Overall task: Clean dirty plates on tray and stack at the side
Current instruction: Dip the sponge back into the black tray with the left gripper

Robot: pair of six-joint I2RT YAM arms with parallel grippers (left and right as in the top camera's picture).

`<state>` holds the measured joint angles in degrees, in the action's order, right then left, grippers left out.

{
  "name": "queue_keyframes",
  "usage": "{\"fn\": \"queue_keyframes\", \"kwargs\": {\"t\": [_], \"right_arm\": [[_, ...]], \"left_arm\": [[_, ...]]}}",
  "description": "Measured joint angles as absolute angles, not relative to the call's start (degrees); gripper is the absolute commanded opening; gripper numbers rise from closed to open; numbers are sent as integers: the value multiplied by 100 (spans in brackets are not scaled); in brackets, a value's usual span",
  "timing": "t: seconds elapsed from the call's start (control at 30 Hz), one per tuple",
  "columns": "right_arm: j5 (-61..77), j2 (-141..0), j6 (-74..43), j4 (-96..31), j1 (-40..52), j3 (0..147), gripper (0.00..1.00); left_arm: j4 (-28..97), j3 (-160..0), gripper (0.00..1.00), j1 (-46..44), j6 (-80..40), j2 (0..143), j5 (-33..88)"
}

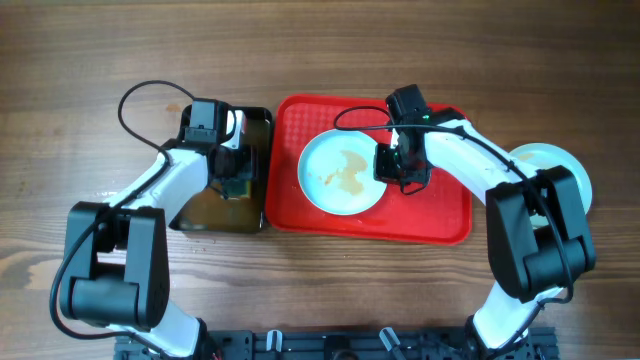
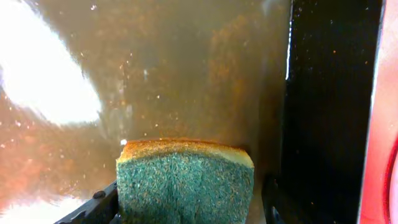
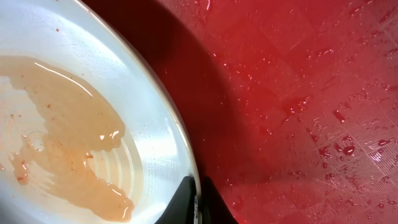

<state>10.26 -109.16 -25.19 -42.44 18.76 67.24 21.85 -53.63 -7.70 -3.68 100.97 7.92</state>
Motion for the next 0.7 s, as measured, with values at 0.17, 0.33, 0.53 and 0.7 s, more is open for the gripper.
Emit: {"fn": "queue_keyframes", "kwargs": {"t": [0.17,0.33,0.53,0.7], "right_arm": [[1026,-10916,-2519,-4246,1876,6724,4],[1026,-10916,-2519,-4250,1876,6726,4],[1026,-10916,-2519,-4250,1876,6726,4],[1026,-10916,-2519,-4252,1876,6726,4]], "left_arm": [[2082,-5384,4,-840,-360,10180,753],[2088,-5402,47,-854,-366,10180,681],[3341,-5487,55,-867,-373,9968,648],[3529,-5489,12,-867,-364,9961,740]]}}
